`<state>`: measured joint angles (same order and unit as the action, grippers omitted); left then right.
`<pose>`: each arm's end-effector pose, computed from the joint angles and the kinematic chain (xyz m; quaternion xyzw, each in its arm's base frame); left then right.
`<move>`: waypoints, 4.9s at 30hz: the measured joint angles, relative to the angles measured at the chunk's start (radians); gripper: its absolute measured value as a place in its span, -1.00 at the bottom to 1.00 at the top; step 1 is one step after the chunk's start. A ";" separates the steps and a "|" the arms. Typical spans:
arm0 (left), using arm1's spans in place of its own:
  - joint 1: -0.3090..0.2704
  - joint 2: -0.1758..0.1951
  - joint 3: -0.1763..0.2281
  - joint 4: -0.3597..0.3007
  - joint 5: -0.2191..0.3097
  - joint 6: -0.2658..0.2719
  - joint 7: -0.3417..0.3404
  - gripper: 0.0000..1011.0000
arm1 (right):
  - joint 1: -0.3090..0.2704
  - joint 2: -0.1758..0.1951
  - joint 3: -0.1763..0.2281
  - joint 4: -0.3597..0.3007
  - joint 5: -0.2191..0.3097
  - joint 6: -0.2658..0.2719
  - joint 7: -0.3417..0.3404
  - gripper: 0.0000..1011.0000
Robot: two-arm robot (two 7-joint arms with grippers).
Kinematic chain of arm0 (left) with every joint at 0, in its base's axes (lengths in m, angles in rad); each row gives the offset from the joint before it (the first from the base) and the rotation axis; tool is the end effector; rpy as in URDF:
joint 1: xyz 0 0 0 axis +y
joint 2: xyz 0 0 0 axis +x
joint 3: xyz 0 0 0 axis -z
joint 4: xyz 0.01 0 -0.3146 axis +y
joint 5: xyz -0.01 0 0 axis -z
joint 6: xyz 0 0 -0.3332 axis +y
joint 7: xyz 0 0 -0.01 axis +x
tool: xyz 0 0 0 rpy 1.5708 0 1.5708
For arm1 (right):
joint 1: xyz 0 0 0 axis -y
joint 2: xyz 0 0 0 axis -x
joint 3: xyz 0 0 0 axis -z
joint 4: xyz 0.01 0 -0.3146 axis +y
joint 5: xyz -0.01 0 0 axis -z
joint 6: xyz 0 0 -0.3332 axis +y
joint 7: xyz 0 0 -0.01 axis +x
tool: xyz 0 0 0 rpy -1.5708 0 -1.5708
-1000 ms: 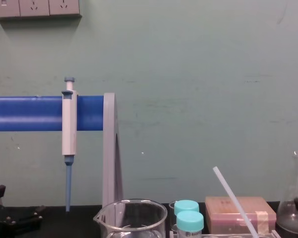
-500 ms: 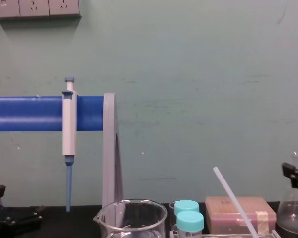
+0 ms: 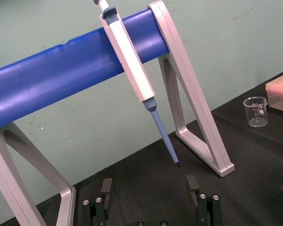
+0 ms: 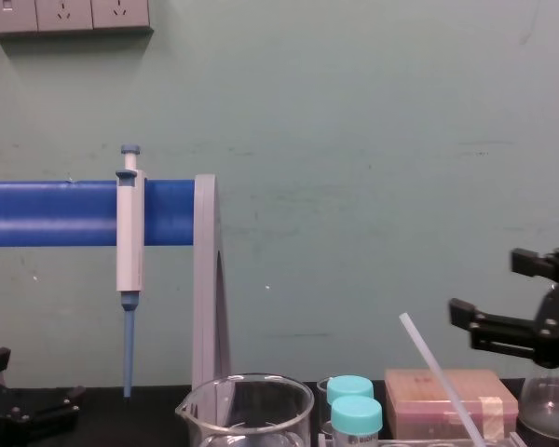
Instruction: Pick up the stirring rod with one hand, then place it down.
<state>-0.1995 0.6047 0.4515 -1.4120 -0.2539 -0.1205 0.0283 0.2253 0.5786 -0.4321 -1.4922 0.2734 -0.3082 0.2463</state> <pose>0.3851 0.0902 -0.3268 0.1415 -0.1324 0.5799 0.7913 0.3942 -0.0681 -0.2911 -0.0347 -0.1980 -0.4451 0.8726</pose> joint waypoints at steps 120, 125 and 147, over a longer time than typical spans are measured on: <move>0.000 0.000 0.000 0.000 0.000 0.000 0.000 0.98 | 0.112 -0.150 0.019 0.221 0.266 0.215 0.361 -0.87; 0.000 0.000 0.000 0.000 0.000 0.000 0.000 0.98 | 0.112 -0.150 0.019 0.221 0.266 0.215 0.361 -0.87; 0.000 0.000 0.000 0.000 0.000 0.000 0.000 0.98 | 0.071 -0.149 0.061 0.110 0.172 0.070 0.304 -0.87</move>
<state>-0.1995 0.6047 0.4514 -1.4120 -0.2539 -0.1205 0.0283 0.2967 0.4296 -0.3709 -1.3826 0.4457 -0.2382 0.5506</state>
